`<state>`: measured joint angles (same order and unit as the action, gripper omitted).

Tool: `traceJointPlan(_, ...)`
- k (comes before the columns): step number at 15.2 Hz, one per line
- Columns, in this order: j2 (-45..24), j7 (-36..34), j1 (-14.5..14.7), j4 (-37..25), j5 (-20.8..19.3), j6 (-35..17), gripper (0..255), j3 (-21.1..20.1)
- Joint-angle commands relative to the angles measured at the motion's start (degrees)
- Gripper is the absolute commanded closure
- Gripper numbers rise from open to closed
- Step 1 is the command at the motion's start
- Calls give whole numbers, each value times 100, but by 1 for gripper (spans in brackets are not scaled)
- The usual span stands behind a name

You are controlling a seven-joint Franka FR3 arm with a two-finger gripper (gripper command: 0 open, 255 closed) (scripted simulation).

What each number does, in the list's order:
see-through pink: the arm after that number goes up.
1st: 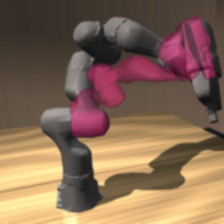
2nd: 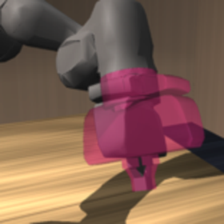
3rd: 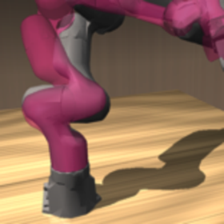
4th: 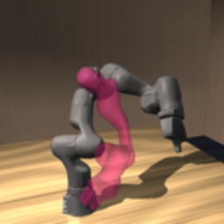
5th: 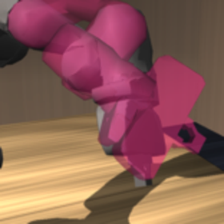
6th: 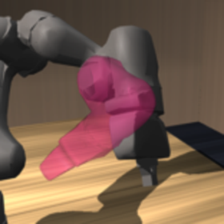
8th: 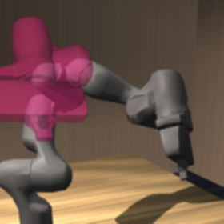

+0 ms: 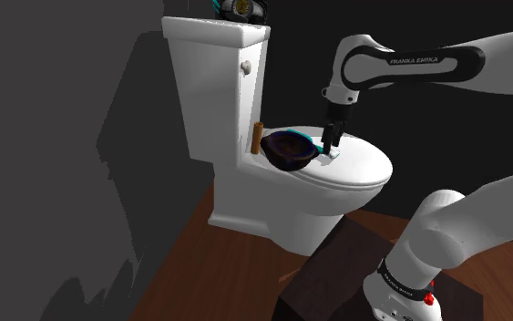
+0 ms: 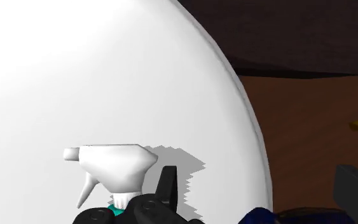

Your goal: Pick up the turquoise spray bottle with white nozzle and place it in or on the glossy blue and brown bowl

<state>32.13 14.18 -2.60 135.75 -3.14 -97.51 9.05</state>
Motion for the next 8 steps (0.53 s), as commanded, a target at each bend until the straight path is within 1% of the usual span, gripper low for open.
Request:
traceJointPlan(1,-298,171,-39,-112,-3,-362,0,177)
traceJointPlan(6,-1111,591,-67,-581,162,-1085,0,578)
traceJointPlan(8,-1373,736,-72,-758,257,-1278,0,695)
